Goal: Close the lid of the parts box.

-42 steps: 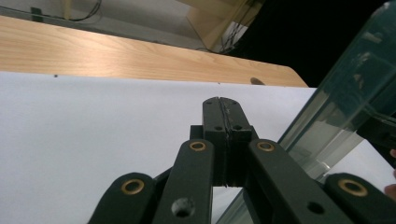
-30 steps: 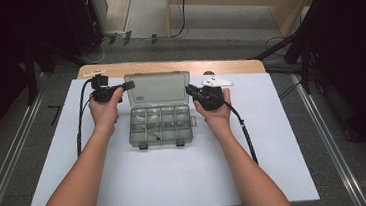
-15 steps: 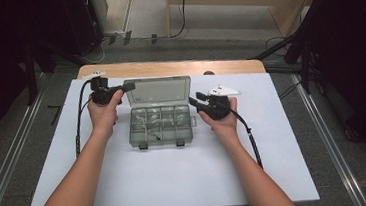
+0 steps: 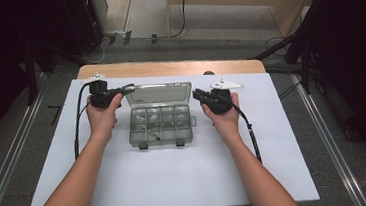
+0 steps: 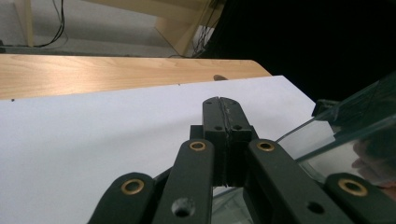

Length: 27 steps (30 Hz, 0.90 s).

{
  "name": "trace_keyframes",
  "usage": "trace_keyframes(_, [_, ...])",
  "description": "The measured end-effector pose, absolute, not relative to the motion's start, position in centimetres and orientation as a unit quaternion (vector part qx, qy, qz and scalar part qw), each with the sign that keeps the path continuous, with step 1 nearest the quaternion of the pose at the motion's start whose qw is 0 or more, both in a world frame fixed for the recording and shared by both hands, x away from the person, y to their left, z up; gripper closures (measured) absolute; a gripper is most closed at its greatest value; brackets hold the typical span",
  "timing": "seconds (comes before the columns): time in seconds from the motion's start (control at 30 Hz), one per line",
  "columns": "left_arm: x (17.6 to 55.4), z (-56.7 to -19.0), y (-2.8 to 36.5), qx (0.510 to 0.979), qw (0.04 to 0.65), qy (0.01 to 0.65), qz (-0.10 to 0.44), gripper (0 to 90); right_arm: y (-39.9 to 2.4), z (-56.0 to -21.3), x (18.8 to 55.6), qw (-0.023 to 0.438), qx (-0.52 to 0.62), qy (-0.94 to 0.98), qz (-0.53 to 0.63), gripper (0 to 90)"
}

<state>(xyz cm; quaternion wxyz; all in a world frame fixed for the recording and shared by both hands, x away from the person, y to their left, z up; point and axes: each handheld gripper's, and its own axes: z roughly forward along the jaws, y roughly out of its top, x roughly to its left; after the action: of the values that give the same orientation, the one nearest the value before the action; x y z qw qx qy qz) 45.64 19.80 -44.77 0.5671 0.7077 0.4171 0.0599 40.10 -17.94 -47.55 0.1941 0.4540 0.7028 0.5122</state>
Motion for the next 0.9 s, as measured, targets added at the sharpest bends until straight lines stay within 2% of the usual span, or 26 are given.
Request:
trace_keyframes(0.17, [45.0, -44.7, 19.9, 0.71, 0.569, 0.41, 0.066, 90.0, -17.8, -46.9, 40.1, 0.18, 0.454, 0.7, 0.52, 90.0])
trace_keyframes(0.9, [41.3, -44.6, 20.1, 0.714, 0.578, 0.386, 0.084, 90.0, -17.3, -45.7, 37.3, 0.165, 0.443, 0.693, 0.545, 90.0])
